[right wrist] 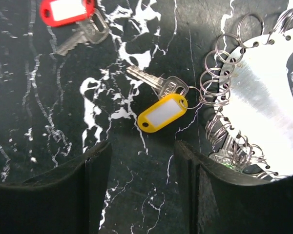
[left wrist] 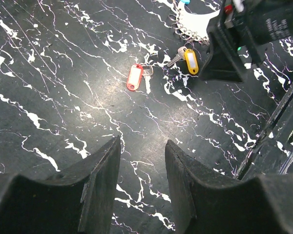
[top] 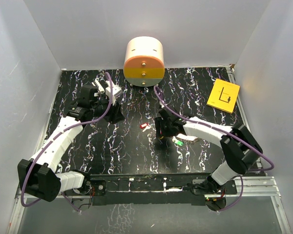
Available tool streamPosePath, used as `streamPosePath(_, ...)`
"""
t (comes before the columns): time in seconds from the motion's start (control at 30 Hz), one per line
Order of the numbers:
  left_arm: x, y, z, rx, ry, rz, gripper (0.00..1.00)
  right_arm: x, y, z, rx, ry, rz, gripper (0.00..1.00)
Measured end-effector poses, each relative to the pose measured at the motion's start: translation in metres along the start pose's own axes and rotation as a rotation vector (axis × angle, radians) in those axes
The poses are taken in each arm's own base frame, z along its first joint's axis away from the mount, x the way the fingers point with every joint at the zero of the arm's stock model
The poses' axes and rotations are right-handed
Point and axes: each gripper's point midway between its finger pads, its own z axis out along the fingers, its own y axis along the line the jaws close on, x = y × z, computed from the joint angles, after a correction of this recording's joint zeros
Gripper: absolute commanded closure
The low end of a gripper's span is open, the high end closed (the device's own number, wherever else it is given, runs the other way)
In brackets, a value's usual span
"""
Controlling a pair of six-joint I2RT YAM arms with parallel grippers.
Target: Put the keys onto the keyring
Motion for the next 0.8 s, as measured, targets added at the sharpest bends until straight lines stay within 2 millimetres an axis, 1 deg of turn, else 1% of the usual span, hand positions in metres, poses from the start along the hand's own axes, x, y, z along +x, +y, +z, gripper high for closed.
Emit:
streamPosePath(0.17, 0.002, -0.001, -0.001, 0.0, -0.001, 0.0, 0.59, 0.019, -0.01, 0.023, 0.077, 0.069, 0.034, 0.39)
streamPosePath(0.27, 0.003, -0.002, -0.001, -0.001, -0.001, 0.0, 0.59, 0.007, -0.008, 0.026, 0.099, 0.042, 0.048, 0.39)
streamPosePath(0.33, 0.003, -0.002, -0.002, -0.002, -0.004, 0.001, 0.59, 0.003, -0.01, 0.03, 0.123, 0.033, 0.055, 0.44)
streamPosePath(0.43, 0.001, -0.003, -0.004, -0.003, -0.01, 0.006, 0.59, -0.002, -0.016, 0.037, 0.167, 0.023, 0.057, 0.57)
streamPosePath(0.47, 0.001, -0.003, -0.004, -0.004, -0.012, 0.007, 0.59, -0.003, -0.017, 0.038, 0.182, 0.023, 0.055, 0.6)
streamPosePath(0.57, 0.0, -0.003, -0.005, -0.005, -0.017, 0.011, 0.59, -0.009, -0.024, 0.042, 0.229, 0.008, 0.05, 0.65)
streamPosePath(0.63, 0.0, -0.003, -0.005, -0.007, -0.019, 0.012, 0.59, -0.011, -0.028, 0.042, 0.251, -0.007, 0.046, 0.71)
streamPosePath(0.67, 0.001, -0.003, -0.005, -0.008, -0.018, 0.011, 0.59, -0.012, -0.029, 0.043, 0.255, -0.01, 0.04, 0.72)
streamPosePath(0.73, 0.004, -0.003, -0.004, -0.008, -0.011, 0.007, 0.59, -0.013, -0.029, 0.043, 0.246, -0.015, 0.009, 0.74)
streamPosePath(0.8, 0.006, -0.002, -0.004, -0.009, -0.007, 0.005, 0.59, -0.012, -0.026, 0.043, 0.21, -0.012, -0.039, 0.75)
